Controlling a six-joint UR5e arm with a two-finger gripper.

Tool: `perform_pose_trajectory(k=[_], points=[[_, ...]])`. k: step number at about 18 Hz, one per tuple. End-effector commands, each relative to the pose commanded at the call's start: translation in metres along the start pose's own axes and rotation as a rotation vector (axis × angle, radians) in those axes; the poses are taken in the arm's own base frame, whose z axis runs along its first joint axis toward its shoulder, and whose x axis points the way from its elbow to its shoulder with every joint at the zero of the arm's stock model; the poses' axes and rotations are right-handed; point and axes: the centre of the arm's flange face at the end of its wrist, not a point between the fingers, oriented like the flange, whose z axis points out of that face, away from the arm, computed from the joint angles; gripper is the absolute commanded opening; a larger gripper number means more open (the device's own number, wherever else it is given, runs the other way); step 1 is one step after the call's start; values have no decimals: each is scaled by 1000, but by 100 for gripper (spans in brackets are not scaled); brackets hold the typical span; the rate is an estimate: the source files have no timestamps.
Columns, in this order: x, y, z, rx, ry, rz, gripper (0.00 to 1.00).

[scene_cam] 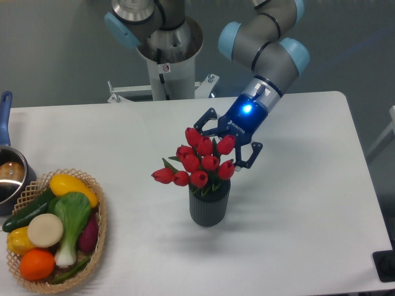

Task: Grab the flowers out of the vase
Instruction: 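Lower the gripper around the tulip stems above the vase rim, then close the gripper on the tulip stems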

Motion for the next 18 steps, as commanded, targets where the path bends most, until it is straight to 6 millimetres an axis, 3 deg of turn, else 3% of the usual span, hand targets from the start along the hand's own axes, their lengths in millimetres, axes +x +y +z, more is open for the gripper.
perform_pose_trajectory(k=[1,3,5,7,8,15,18], points=[[0,0,0,0,0,0,100],[1,-1,0,-1,-1,4,79],[1,-3,-1,-3,-3,15,37],[1,-5,-2,-5,-6,23,5],[-1,-8,-3,-6,-9,31,0],[5,-31,-16,-24,-41,47,0],[16,-52,-25,-15,-58,-25,0]])
